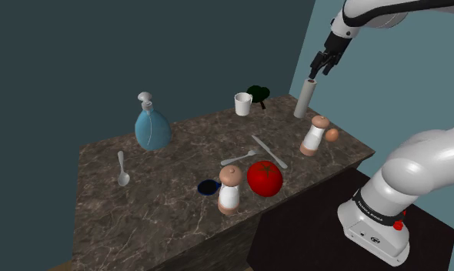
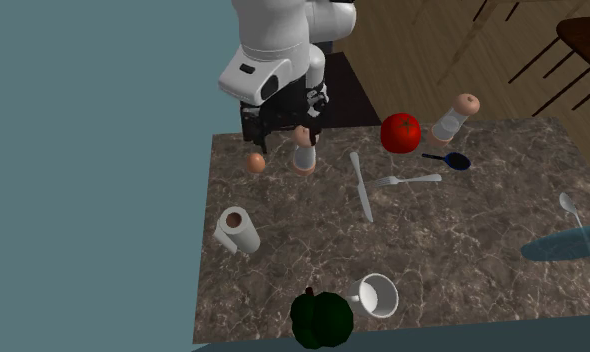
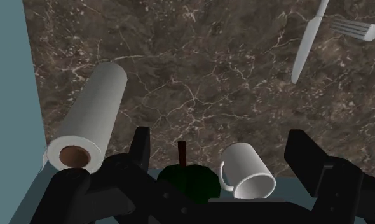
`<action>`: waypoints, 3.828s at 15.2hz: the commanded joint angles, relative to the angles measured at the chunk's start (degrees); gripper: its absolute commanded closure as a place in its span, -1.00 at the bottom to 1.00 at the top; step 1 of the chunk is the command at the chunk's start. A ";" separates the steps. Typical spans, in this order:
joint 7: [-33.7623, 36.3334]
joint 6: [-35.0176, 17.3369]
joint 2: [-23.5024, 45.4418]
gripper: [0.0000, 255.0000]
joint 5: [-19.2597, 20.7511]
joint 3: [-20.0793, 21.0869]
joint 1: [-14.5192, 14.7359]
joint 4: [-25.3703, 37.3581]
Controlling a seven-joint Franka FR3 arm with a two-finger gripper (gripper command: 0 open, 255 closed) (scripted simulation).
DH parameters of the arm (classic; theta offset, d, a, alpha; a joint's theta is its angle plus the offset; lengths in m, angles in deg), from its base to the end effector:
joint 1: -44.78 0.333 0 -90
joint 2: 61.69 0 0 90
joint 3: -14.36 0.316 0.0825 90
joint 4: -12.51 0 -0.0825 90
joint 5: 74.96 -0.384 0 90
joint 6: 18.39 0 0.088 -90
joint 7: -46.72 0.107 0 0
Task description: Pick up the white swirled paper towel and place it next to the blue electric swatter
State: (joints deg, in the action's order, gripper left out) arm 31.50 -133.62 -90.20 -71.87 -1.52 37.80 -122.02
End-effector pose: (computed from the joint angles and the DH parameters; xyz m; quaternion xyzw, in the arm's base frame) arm 0.3826 -0.1773 0.5231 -0.9955 0.0454 -0.0816 0.0156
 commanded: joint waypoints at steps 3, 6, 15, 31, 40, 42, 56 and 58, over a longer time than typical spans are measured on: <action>-3.73 -5.68 6.50 -1.00 -0.24 -3.69 -0.61 1.74; -6.80 -9.17 11.70 -1.00 -1.37 -6.43 -0.81 4.00; -13.91 -16.37 23.21 -1.00 -6.80 -10.92 -1.16 8.56; -15.12 -19.61 25.69 1.00 -8.55 -11.08 -0.96 7.48; -14.35 -17.37 24.55 1.00 -7.64 -10.97 -1.00 8.74; -13.88 -15.87 23.85 1.00 -7.11 -10.88 -1.02 9.64; -11.61 -5.28 20.52 1.00 -4.84 -10.20 -1.07 17.32; -11.40 -3.76 20.26 1.00 -4.67 -10.11 -1.06 18.61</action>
State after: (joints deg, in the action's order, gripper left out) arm 19.99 -138.25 -69.80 -76.63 -11.68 36.74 -104.12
